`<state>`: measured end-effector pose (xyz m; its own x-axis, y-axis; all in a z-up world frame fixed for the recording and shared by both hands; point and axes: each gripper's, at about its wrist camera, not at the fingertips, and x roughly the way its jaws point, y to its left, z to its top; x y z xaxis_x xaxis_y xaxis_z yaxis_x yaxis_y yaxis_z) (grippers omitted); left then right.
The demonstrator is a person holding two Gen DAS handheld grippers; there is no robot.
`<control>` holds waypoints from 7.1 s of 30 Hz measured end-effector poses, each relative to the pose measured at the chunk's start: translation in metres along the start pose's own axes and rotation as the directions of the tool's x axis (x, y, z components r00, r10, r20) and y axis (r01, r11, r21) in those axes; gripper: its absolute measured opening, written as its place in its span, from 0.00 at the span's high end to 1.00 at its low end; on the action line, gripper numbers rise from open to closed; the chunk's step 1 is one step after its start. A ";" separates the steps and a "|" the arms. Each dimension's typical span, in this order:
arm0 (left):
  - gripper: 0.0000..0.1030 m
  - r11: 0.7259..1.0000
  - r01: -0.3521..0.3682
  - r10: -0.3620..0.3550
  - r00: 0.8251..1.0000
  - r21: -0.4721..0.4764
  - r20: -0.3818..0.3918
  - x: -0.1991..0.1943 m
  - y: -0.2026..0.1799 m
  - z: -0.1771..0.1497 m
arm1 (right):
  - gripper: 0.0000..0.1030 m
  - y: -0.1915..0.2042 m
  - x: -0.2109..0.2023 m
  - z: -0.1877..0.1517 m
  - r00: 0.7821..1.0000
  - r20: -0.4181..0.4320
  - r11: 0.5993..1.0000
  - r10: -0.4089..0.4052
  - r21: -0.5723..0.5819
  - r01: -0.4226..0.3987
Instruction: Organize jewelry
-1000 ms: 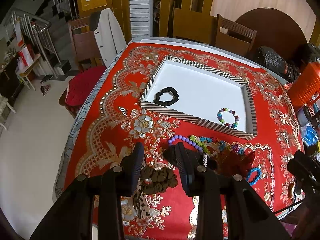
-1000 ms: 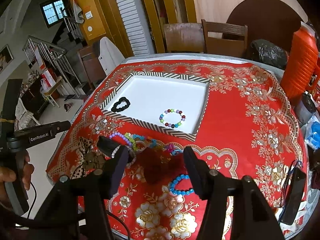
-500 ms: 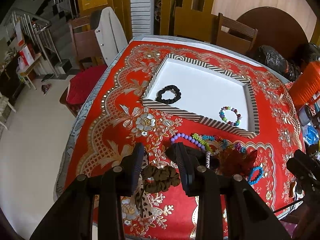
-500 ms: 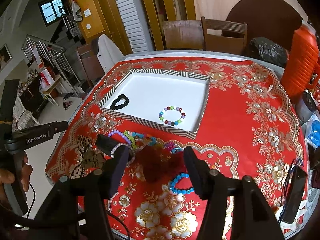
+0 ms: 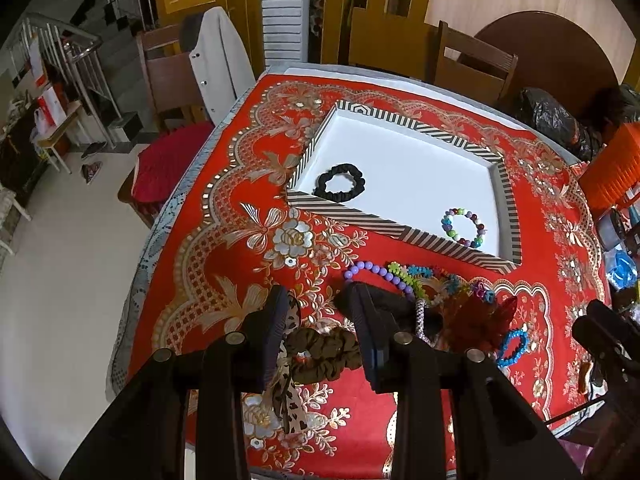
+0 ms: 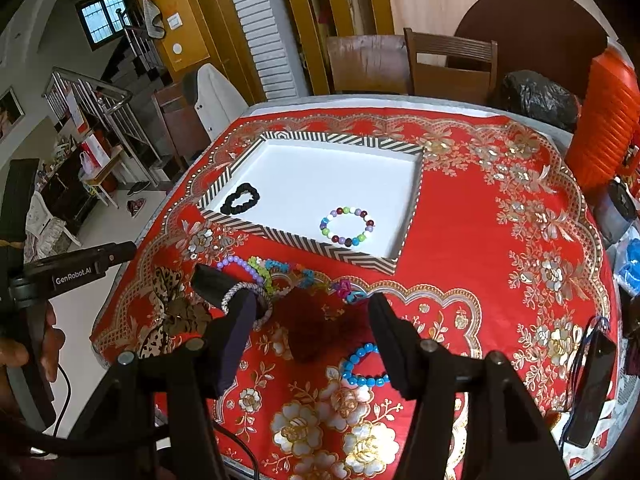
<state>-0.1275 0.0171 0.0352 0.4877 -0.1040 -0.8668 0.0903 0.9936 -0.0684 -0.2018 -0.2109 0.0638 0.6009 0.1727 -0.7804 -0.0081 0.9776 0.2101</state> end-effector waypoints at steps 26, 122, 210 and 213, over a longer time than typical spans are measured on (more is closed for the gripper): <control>0.81 0.983 0.088 -0.131 0.953 -0.161 -0.274 0.081 0.048 -0.046 | 0.40 -0.068 0.032 -0.059 0.988 -0.142 0.994 -0.062 0.077 0.073; 0.93 0.980 0.166 -0.133 0.957 0.112 -0.259 0.222 -0.044 0.187 | 0.94 -0.081 0.222 0.138 0.981 -0.186 0.981 0.053 0.193 -0.017; 0.83 0.992 0.025 -0.025 1.000 0.123 -0.003 0.019 -0.052 0.010 | 0.39 -0.019 0.014 0.017 1.000 0.023 0.997 -0.004 0.083 0.002; 0.83 0.992 0.023 -0.022 1.000 0.122 -0.007 0.020 -0.051 0.010 | 0.39 -0.019 0.015 0.016 1.000 0.019 0.996 -0.003 0.086 0.002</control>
<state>-0.1136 -0.0362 0.0261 0.4792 -0.1260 -0.8686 0.2066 0.9780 -0.0279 -0.1795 -0.2290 0.0578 0.6157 0.1673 -0.7700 0.0613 0.9641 0.2585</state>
